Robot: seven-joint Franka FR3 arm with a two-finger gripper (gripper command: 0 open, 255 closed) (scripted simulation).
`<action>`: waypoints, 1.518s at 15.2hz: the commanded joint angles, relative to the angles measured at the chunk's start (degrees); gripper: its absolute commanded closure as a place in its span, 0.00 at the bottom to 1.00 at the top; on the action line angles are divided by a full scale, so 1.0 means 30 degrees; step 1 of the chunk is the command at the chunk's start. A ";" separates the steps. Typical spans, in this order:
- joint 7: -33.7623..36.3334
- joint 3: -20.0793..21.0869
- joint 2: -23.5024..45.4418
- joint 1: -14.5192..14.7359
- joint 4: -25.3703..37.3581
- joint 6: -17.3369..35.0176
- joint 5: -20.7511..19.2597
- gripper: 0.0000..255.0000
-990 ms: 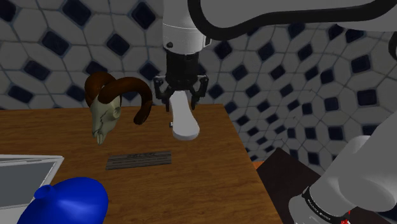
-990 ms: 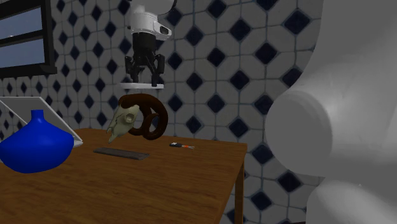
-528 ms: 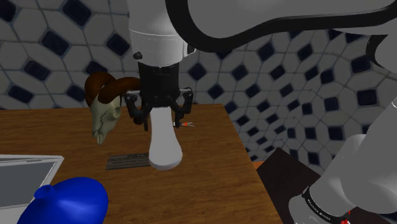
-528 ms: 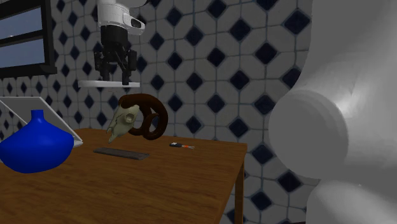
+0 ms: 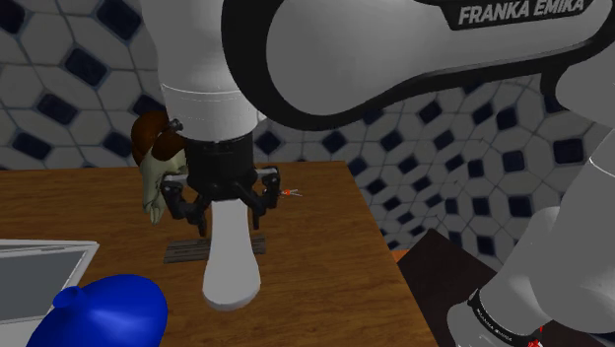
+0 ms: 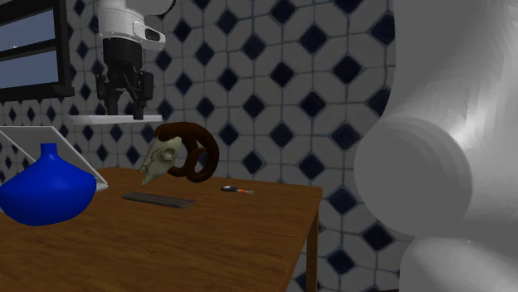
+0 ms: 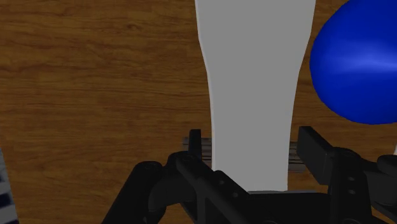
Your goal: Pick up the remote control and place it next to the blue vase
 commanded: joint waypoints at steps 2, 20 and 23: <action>-0.0028 -0.0022 -0.0127 -0.0068 -0.0899 0.0810 0.0071 1.00; 0.0352 -0.0175 0.0610 -0.0034 -0.4770 0.5247 -0.0523 1.00; 0.0492 -0.0224 0.0882 0.0015 -0.5263 0.5950 -0.0739 1.00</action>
